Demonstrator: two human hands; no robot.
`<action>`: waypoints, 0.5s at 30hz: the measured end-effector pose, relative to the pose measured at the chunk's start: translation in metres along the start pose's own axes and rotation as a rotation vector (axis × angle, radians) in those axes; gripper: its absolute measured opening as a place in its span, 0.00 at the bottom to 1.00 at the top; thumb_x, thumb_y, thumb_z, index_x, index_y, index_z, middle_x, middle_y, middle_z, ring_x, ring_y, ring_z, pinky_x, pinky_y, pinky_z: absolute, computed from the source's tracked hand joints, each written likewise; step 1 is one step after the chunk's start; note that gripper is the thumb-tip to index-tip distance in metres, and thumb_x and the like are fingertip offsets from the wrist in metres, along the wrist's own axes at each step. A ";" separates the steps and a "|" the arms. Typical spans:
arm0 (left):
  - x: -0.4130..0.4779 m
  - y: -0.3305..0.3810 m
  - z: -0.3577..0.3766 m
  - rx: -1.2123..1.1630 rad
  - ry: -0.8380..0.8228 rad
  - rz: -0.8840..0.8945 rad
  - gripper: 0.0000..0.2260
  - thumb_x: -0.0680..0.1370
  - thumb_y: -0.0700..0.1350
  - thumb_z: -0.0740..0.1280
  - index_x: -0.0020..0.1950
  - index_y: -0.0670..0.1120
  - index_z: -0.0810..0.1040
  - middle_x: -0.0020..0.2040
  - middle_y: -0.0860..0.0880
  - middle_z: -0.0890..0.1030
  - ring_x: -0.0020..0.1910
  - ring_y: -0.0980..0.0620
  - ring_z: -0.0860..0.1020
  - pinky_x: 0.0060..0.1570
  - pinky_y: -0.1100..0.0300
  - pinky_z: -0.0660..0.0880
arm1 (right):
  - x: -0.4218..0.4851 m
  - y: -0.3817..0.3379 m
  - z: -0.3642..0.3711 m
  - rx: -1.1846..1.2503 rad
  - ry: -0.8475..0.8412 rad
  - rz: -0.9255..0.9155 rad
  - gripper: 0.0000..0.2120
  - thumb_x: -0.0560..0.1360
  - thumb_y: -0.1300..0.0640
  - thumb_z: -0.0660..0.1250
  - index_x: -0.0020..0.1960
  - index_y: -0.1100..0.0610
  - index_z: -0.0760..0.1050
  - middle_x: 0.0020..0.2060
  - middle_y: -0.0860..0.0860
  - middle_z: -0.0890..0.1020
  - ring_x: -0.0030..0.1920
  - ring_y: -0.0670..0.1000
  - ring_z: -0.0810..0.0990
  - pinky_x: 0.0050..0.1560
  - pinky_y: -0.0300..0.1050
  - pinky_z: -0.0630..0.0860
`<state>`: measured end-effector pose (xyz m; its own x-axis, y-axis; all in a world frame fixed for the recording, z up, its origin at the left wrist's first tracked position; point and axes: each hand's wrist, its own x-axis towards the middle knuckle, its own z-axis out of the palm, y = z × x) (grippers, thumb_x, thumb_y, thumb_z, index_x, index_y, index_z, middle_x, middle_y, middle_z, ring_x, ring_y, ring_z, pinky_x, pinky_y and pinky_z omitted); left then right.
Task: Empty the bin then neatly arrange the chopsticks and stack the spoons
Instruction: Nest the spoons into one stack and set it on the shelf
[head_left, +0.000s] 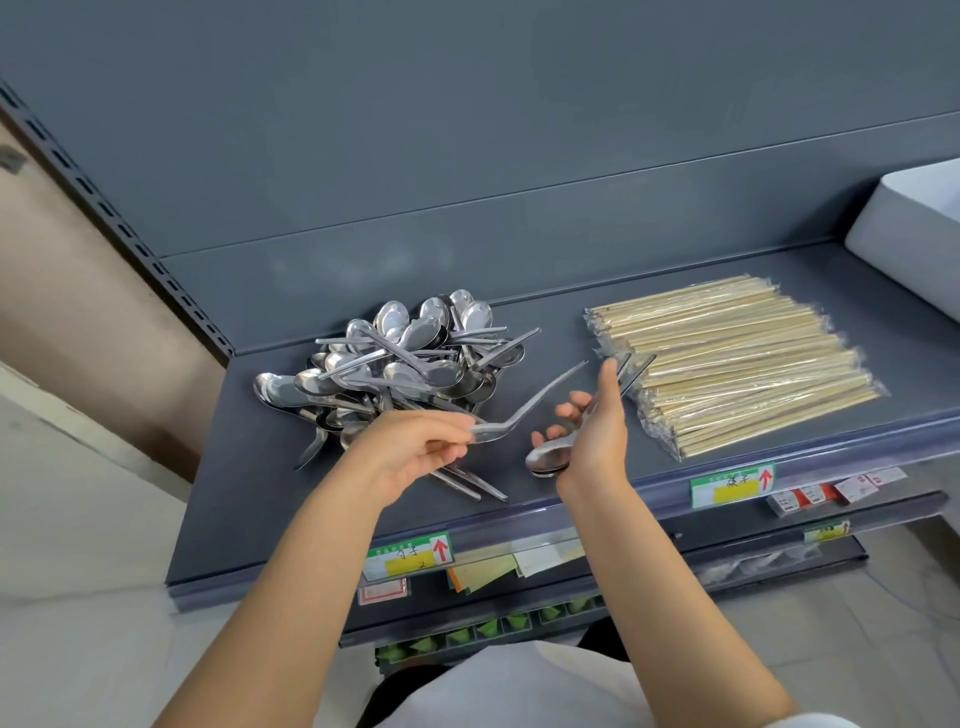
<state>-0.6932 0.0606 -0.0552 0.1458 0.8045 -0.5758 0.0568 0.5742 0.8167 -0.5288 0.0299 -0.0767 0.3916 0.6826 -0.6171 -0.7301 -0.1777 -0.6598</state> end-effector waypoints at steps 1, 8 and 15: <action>0.000 0.000 0.004 -0.026 -0.013 -0.014 0.09 0.72 0.29 0.68 0.50 0.36 0.82 0.39 0.42 0.83 0.30 0.55 0.80 0.33 0.68 0.77 | 0.001 -0.002 -0.002 0.001 0.016 -0.009 0.23 0.74 0.34 0.61 0.40 0.55 0.69 0.33 0.49 0.69 0.32 0.51 0.66 0.38 0.47 0.73; -0.003 -0.012 0.041 0.194 -0.071 0.149 0.11 0.71 0.31 0.72 0.50 0.40 0.83 0.37 0.48 0.83 0.32 0.59 0.78 0.34 0.70 0.74 | -0.001 0.003 -0.006 0.174 -0.152 0.065 0.27 0.74 0.33 0.58 0.49 0.58 0.72 0.39 0.54 0.75 0.41 0.54 0.77 0.46 0.50 0.76; -0.004 -0.019 0.054 0.389 -0.015 0.360 0.12 0.69 0.35 0.75 0.49 0.48 0.81 0.45 0.51 0.79 0.38 0.57 0.78 0.37 0.65 0.76 | -0.003 -0.001 -0.008 0.257 -0.229 0.016 0.34 0.70 0.25 0.52 0.41 0.58 0.70 0.27 0.50 0.69 0.28 0.50 0.70 0.33 0.42 0.71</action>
<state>-0.6414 0.0381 -0.0666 0.2378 0.9364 -0.2581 0.3626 0.1610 0.9179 -0.5246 0.0226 -0.0780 0.2641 0.8279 -0.4949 -0.8637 -0.0254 -0.5033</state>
